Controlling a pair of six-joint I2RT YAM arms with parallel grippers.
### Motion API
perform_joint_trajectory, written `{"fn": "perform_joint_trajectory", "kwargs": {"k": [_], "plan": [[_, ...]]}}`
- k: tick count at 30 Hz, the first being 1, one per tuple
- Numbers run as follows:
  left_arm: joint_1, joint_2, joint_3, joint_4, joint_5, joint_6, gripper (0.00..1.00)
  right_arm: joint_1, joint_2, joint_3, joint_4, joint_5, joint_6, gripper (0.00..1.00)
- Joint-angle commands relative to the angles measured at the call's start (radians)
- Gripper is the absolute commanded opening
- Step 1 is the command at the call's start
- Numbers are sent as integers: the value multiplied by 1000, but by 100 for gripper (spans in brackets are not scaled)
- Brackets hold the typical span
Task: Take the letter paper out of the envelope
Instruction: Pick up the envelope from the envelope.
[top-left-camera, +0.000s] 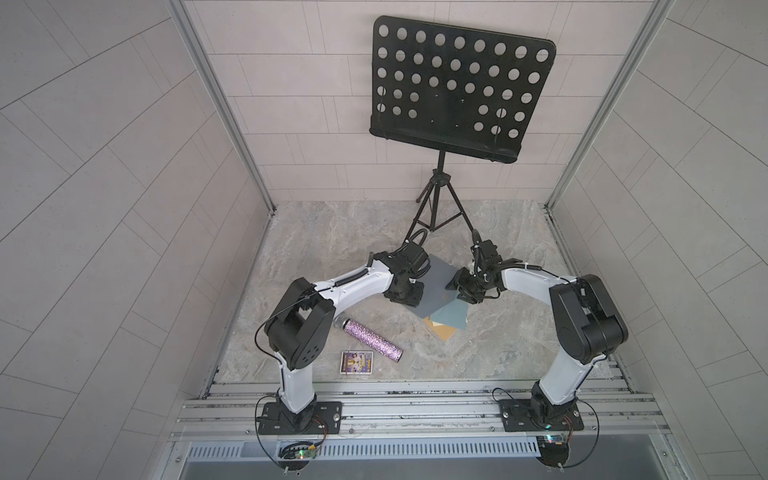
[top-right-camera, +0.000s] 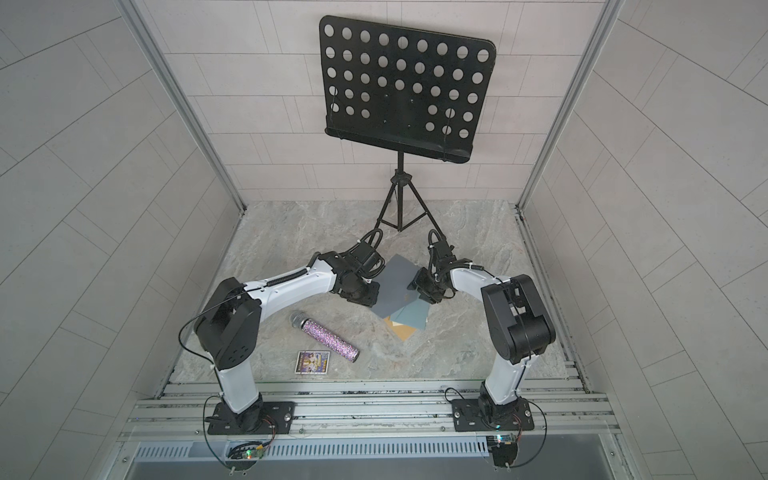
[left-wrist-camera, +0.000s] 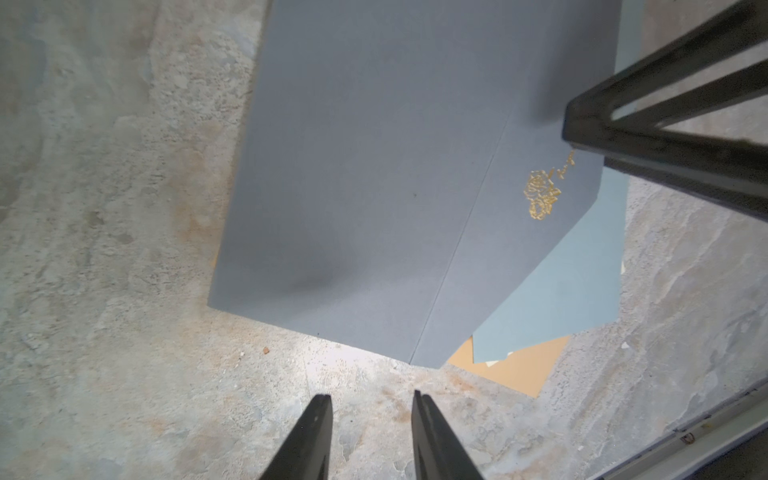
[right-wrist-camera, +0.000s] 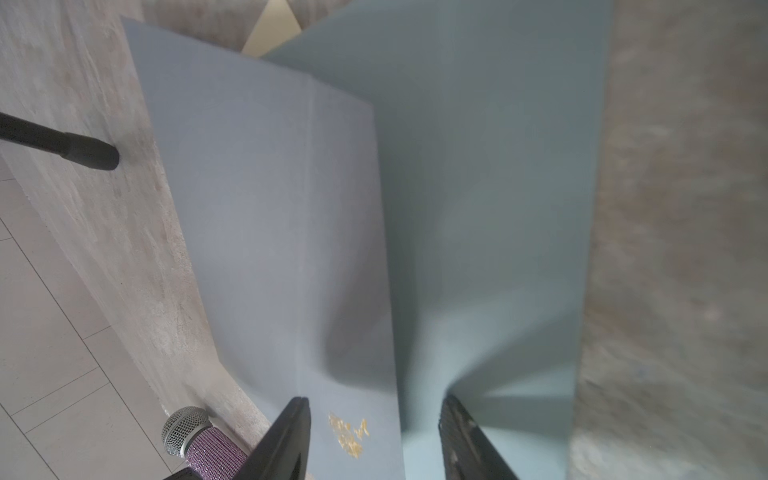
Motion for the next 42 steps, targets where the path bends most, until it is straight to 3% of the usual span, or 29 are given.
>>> {"fn": "perform_joint_trajectory", "kwargs": {"k": [1,3,8,11,12,13,20,25,37,42], "plan": [[-2,-10,22,4,4,-13,40,5,39,4,54,-16,16,49],[-2,-13,24,-1,4,-10,40,6,50,8,65,-13,22,40],[-3,-74,4,-11,-36,10,48,19,-37,29,28,58,56,0],[-6,-159,-28,4,-68,29,57,47,-110,87,-79,112,100,0],[-12,-189,-39,9,-84,38,68,59,-121,117,-132,127,110,0],[-22,-223,-47,13,-106,54,71,72,-128,154,-197,143,128,0],[-108,-343,-67,20,-220,97,74,136,-158,331,-454,204,244,0],[-118,-355,-61,32,-235,129,76,156,-136,461,-604,235,256,0],[-181,-317,-21,45,-230,192,76,190,-141,569,-718,265,324,0],[-191,-274,0,5,-318,214,77,194,-143,593,-745,249,328,0]]}}
